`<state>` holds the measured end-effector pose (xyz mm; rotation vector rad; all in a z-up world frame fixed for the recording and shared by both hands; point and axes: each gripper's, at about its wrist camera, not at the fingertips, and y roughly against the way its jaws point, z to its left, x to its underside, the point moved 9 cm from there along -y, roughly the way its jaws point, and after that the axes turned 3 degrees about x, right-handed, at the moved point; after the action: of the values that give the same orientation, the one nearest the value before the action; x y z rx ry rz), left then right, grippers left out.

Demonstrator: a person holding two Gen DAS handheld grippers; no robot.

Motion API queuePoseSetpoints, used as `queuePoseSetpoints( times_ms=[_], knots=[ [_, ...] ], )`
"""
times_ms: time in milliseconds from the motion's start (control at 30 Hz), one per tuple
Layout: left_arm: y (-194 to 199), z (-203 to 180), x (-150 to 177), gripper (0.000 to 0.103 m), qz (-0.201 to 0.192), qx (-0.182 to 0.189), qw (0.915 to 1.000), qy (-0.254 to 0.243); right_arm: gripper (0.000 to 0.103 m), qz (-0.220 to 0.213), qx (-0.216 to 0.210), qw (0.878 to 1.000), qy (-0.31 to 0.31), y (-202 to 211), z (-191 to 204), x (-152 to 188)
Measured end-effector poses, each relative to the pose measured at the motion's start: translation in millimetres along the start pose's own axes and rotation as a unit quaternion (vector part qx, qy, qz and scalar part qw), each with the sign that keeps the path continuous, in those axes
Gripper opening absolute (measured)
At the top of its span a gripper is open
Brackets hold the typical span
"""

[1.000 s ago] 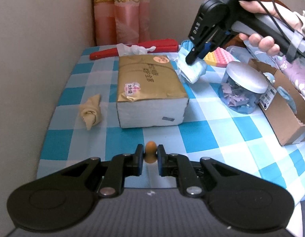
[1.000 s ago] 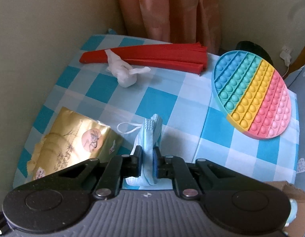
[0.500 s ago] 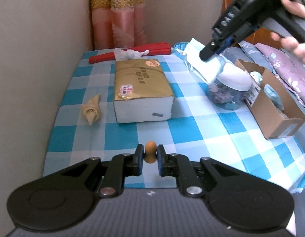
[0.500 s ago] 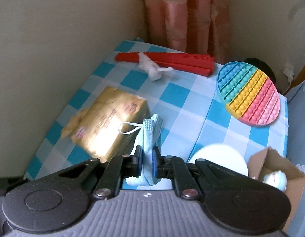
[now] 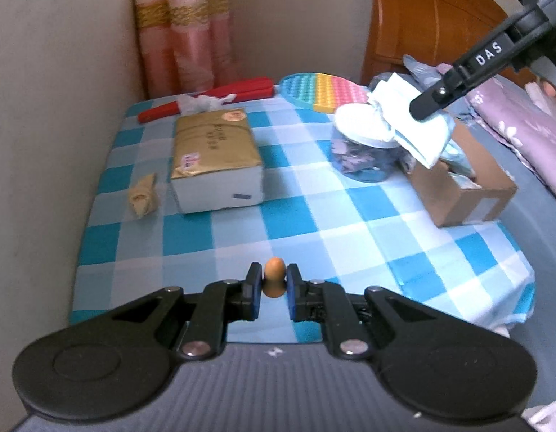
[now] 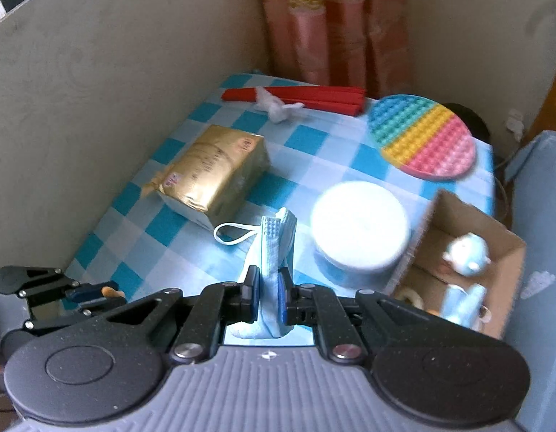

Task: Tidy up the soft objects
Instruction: 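Carry the mask into the box and open the right tool while the left carries the earplug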

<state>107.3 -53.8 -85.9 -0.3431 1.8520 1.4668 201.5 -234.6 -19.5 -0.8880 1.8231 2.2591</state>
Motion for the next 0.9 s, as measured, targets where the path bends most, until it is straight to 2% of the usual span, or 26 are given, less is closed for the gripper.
queuePoseSetpoints(
  times_ms=[233, 467, 567, 667, 767, 833, 900],
  knots=[
    [0, -30, -13, 0.012, -0.005, 0.020, 0.9995, -0.025, 0.013, -0.018, 0.038, 0.998, -0.036, 28, -53, 21],
    [-8, -63, -37, 0.012, -0.013, 0.042, 0.9976, -0.054, 0.014, -0.007, 0.053, 0.995, -0.079, 23, -99, 43],
    [-14, -77, -50, 0.012, -0.018, 0.048, 0.9962, -0.070, 0.023, 0.001, 0.059, 0.995, -0.086, 14, -108, 50],
    [-20, -92, -65, 0.012, -0.022, 0.056, 0.9942, -0.089, 0.026, 0.009, 0.047, 0.994, -0.100, 7, -115, 56],
    [-28, -105, -81, 0.012, -0.025, 0.067, 0.9920, -0.104, 0.039, 0.009, 0.056, 0.994, -0.096, 6, -119, 61],
    [-35, -115, -94, 0.012, -0.026, 0.075, 0.9903, -0.114, 0.064, 0.009, 0.060, 0.994, -0.091, 8, -120, 67],
    [-43, -125, -107, 0.012, -0.026, 0.084, 0.9886, -0.122, 0.075, 0.003, 0.064, 0.994, -0.087, 12, -120, 74]
  ],
)
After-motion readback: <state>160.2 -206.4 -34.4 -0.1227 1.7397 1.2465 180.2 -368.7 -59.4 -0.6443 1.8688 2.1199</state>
